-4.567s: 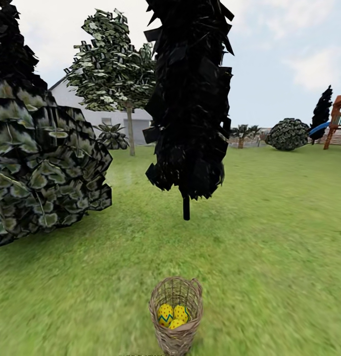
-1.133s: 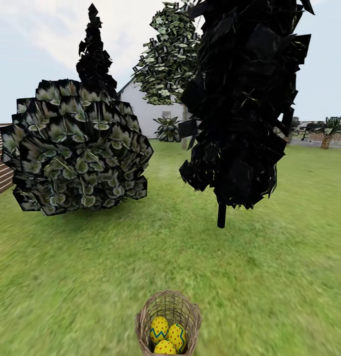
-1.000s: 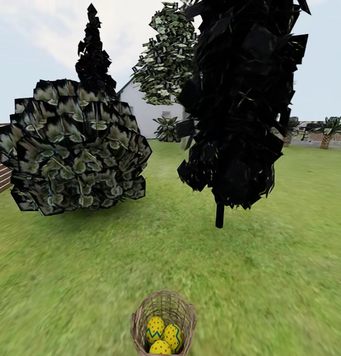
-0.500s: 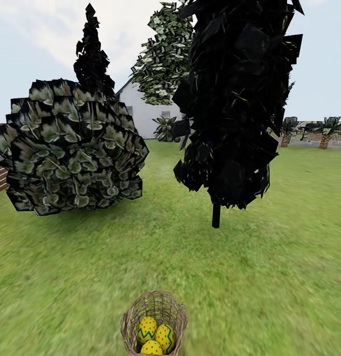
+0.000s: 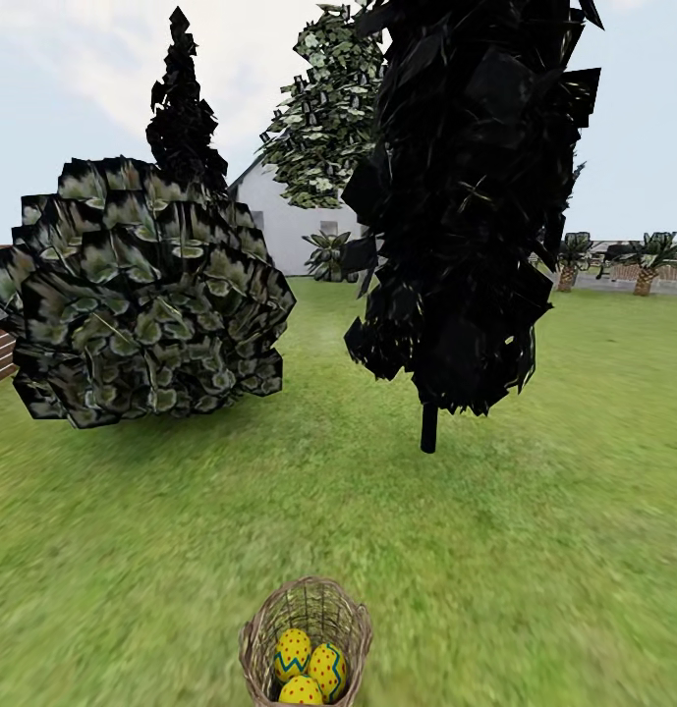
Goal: Take the three Easter eggs out of the wicker basket on the lawn in the garden, then place them on the lawn next to a single tree (choose any tree) so that all three eggs are next to the same tree and none are left in the basket.
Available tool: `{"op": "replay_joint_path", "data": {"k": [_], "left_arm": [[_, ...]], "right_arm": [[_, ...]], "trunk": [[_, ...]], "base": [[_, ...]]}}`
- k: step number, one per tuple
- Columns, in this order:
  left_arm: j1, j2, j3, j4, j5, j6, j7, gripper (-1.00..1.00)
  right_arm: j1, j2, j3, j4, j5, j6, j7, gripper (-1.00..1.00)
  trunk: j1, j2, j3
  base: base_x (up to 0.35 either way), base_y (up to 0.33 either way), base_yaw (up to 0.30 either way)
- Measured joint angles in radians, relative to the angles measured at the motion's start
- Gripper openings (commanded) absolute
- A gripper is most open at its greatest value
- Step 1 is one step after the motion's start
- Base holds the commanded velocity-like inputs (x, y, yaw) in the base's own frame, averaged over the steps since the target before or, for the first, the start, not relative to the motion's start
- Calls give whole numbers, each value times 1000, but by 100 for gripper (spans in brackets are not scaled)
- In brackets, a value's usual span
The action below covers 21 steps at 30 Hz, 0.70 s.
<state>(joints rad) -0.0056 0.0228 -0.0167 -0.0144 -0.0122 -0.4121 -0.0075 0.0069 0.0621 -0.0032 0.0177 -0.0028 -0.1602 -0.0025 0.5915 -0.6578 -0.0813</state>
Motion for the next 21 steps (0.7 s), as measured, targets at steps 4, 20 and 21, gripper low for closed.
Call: {"op": "replay_joint_path", "data": {"k": [4, 20, 21], "left_arm": [[0, 0, 0, 0, 0, 4, -1, 100], [-2, 33, 12, -87, 17, 6, -5, 100], [-2, 39, 12, -105, 19, 7, -6, 100]], "right_arm": [[0, 1, -4, -41, -1, -28, 0, 100], [348, 2, -10, -787, -169, -215, 6, 100], [359, 2, -10, -811, -176, -198, 6, 100]], "trunk": [[0, 0, 0], [0, 0, 0], [0, 0, 0]], "base": [[0, 0, 0], [0, 0, 0], [0, 0, 0]]}}
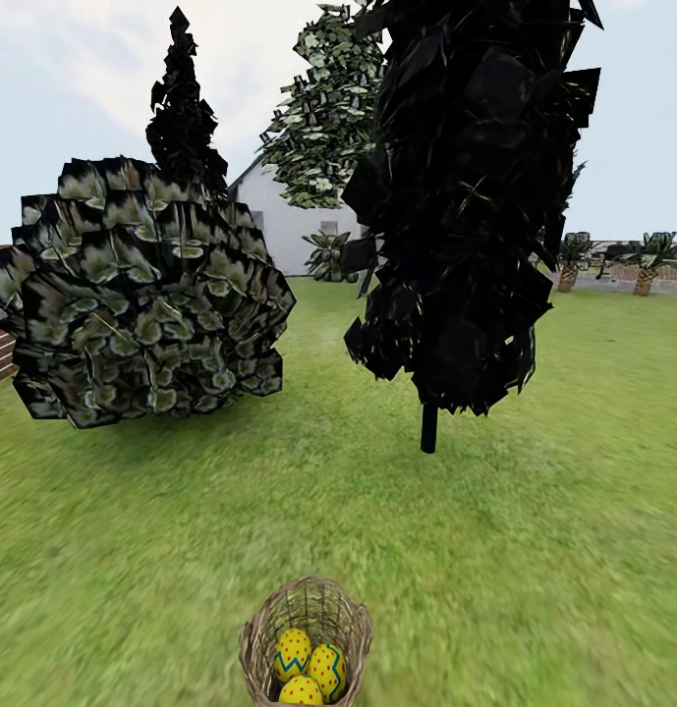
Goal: Take the three Easter eggs out of the wicker basket on the lawn in the garden, then place them on the lawn next to a single tree (choose any tree) so that all three eggs are next to the same tree and none are left in the basket.
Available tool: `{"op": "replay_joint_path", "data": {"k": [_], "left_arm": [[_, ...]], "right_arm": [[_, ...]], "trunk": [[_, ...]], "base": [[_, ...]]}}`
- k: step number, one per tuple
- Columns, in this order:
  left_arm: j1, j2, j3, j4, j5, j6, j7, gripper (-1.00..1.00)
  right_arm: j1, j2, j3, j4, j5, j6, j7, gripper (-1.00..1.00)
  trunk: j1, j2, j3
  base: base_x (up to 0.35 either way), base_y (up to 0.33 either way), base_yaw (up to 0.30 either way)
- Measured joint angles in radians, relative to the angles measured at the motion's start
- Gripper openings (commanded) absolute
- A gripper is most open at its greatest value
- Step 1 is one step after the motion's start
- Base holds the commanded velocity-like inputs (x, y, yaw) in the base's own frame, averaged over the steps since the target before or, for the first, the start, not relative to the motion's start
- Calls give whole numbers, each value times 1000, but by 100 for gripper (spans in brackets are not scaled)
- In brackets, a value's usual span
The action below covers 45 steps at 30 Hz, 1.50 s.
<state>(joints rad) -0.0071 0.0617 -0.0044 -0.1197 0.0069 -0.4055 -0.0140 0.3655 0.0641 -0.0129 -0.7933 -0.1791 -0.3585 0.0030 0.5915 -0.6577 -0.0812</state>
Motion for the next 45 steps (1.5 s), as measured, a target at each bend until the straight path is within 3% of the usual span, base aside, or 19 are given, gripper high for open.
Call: {"op": "replay_joint_path", "data": {"k": [2, 4, 8, 9, 10, 11, 13, 20, 24, 28, 32, 39, 43, 45], "left_arm": [[2, 14, 1, -39, 9, 1, -8, 100], [7, 46, 2, -102, 40, 4, -34, 100], [15, 102, 1, -214, 122, 38, -92, 100], [20, 131, 2, -284, 171, 79, -121, 100], [28, 147, 1, -324, 193, 104, -133, 100], [64, 182, 1, -440, 238, 171, -154, 100], [102, 204, 1, -553, 261, 221, -162, 100], [138, 221, 5, -760, 282, 335, -168, 100], [142, 220, 6, -869, 284, 414, -169, 100], [141, 218, 8, -936, 283, 478, -170, 100], [136, 218, 9, -979, 283, 569, -171, 100], [121, 222, 17, -991, 283, 678, -171, 100], [51, 226, 22, -1010, 281, 786, -170, 100], [2, 227, 24, -1029, 281, 843, -167, 100]], "right_arm": [[16, 0, 0, -35, -10, 24, 0, 100], [30, 0, 0, -66, -21, 45, 0, 100], [39, 1, 0, -86, -29, 58, 0, 100], [41, 1, 0, -94, -30, 61, 0, 100], [42, 1, 0, -98, -31, 62, 0, 100], [43, 1, -1, -109, -32, 65, 0, 100], [44, 1, -1, -128, -32, 66, -1, 100], [46, 3, 2, -237, -32, 75, -5, 100], [47, 4, 4, -352, -31, 120, -6, 100], [47, 5, 7, -479, -26, 256, -7, 100], [46, 10, 14, -667, -18, 488, -7, 100], [25, 12, 21, -761, -18, 727, -16, 100], [-68, 20, 48, -774, -21, 838, -118, 100], [-120, 23, 83, -775, -25, 886, -186, 100]], "trunk": [[0, 0, 0], [0, 0, 0], [0, 0, 0], [0, 0, 0], [0, 0, 0], [0, 0, 0], [0, 0, 0], [0, 0, 0], [0, 0, 0], [0, 0, 0], [0, 0, 0], [0, 0, 0], [0, 0, 0], [0, 0, 0]], "base": [[0, 0, 0], [0, 0, 0], [0, 0, 0], [0, 0, 0], [0, 0, 0], [0, 0, 0], [0, 0, 0], [0, 0, 0], [0, 0, 0], [0, 0, 0], [0, 0, 0], [0, 0, 0], [0, 0, 0], [0, 0, 0]]}}
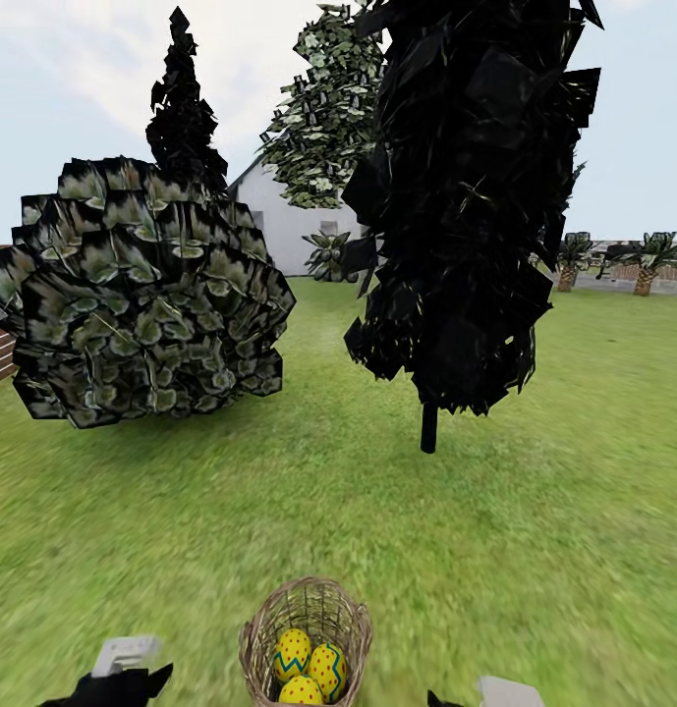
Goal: Take the three Easter eggs out of the wicker basket on the lawn in the garden, then place them on the lawn next to a single tree (choose any tree) so that all three eggs are next to the same tree and none are left in the basket.
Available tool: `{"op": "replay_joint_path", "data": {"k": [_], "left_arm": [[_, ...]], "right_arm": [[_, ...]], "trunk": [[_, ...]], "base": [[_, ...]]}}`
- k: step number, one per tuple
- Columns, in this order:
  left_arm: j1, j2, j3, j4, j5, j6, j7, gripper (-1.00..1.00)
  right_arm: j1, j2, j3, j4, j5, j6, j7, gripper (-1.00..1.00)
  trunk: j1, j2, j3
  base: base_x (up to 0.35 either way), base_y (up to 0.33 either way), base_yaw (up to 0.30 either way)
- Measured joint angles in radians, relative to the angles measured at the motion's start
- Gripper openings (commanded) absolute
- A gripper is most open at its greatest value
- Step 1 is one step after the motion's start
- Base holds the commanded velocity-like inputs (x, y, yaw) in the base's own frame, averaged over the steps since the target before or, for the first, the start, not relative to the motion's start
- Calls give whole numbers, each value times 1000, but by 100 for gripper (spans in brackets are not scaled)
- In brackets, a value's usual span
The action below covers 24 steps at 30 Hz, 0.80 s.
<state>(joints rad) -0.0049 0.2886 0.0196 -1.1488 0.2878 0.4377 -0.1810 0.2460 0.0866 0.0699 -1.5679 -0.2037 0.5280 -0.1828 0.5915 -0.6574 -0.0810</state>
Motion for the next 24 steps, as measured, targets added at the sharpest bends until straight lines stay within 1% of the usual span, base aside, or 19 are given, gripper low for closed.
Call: {"op": "replay_joint_path", "data": {"k": [3, 4, 6, 7, 11, 12, 16, 17, 20, 24], "left_arm": [[-41, 1, 1, -10, -1, 38, 2, 100], [-57, 0, 1, -13, -1, 53, 10, 100], [-69, 0, 1, -14, -2, 62, 28, 100], [-76, -1, 1, -13, -2, 68, 54, 100], [-83, -2, 1, -14, 1, 73, 95, 100], [-85, -4, 2, -14, 2, 72, 106, 100], [-86, -6, 3, -13, 3, 69, 117, 100], [-86, -7, 3, -14, 4, 67, 122, 100], [-86, -8, 3, -14, 3, 66, 127, 100], [-86, -9, 3, -14, 4, 64, 131, 100]], "right_arm": [[-47, 4, 36, 5, -2, 44, -59, 100], [-83, 9, 55, 18, -3, 65, -90, 100], [-124, 17, 68, 40, -3, 80, -117, 100], [-165, 24, 77, 71, -3, 89, -141, 100], [-251, 37, 86, 161, -4, 99, -174, 100], [-293, 44, 88, 216, -4, 101, -182, 100], [-374, 53, 91, 324, -5, 101, -191, 100], [-406, 56, 91, 364, -6, 101, -193, 100], [-445, 61, 91, 419, -15, 100, -195, 100], [-498, 64, 90, 511, -51, 96, -197, 100]], "trunk": [[0, 0, 0], [0, 0, 0], [0, 0, 0], [0, 0, 0], [0, 0, 0], [0, 0, 0], [0, 0, 0], [0, 0, 0], [0, 0, 0], [0, 0, 0]], "base": [[0, 0, 0], [0, 0, 0], [0, 0, 0], [0, 0, 0], [0, 0, 0], [0, 0, 0], [0, 0, 0], [0, 0, 0], [0, 0, 0], [0, 0, 0]]}}
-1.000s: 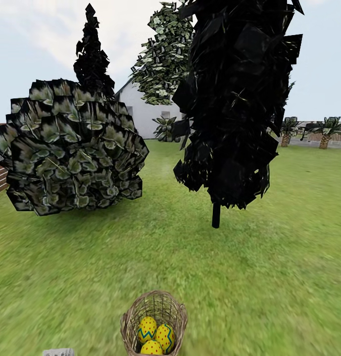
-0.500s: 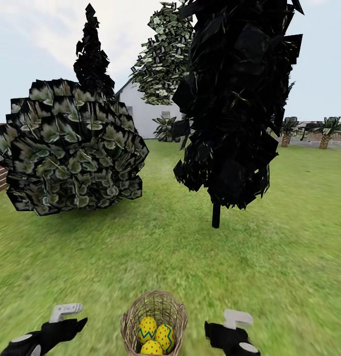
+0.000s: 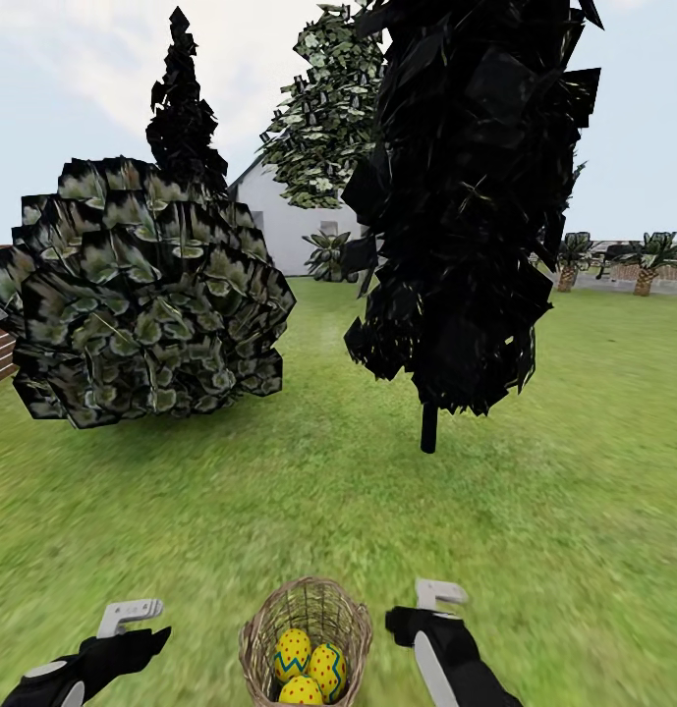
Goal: Take the three Easter eggs out of the wicker basket on the lawn in the garden, then place them on the lawn next to a single tree (choose any tree) so that all three eggs are next to the same tree and none are left in the basket.
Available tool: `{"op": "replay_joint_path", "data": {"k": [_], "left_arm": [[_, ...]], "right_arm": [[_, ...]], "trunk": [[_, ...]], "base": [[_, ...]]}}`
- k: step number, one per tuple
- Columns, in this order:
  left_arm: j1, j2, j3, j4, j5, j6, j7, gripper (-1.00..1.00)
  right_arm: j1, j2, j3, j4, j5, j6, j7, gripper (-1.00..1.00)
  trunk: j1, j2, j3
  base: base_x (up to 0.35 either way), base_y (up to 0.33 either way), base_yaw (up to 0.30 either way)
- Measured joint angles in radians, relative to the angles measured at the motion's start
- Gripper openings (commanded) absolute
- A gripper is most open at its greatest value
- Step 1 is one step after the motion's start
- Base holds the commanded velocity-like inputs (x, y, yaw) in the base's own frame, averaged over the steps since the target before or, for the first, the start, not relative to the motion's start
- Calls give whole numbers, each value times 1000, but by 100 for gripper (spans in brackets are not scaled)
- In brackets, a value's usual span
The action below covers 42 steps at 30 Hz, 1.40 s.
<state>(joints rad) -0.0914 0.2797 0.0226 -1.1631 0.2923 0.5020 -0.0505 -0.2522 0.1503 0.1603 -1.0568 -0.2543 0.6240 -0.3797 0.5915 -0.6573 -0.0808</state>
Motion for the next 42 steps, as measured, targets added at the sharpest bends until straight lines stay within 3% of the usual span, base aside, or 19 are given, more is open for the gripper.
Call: {"op": "replay_joint_path", "data": {"k": [4, 8, 13, 23, 29, 38, 42], "left_arm": [[0, -1, 0, -1, -1, -2, 2, 100], [0, -1, 1, -1, -1, -7, 3, 100], [0, -1, 0, -1, -1, -33, 3, 100], [0, -1, 0, 1, -3, -54, 3, 100], [0, 0, 0, 0, -3, -67, 3, 100], [0, -1, -1, 3, -5, -82, 3, 100], [0, -1, -1, 4, -6, -89, 3, 100]], "right_arm": [[-105, 2, -2, 202, -48, -40, -1, 100], [-193, 9, -3, 387, -68, -138, -1, 100], [-229, 17, -4, 467, -75, -188, -1, 100], [-241, 24, -1, 502, -77, -206, 5, 100], [-242, 24, 37, 511, -81, -203, 7, 100], [-240, 24, 137, 511, -82, -234, 5, 100], [-238, 24, 152, 512, -83, -258, 3, 100]], "trunk": [[0, 0, 0], [0, 0, 0], [0, 0, 0], [0, 0, 0], [0, 0, 0], [0, 0, 0], [0, 0, 0]], "base": [[0, 0, 0], [0, 0, 0], [0, 0, 0], [78, 0, 0], [52, 0, 0], [8, 0, 0], [1, 0, 0]]}}
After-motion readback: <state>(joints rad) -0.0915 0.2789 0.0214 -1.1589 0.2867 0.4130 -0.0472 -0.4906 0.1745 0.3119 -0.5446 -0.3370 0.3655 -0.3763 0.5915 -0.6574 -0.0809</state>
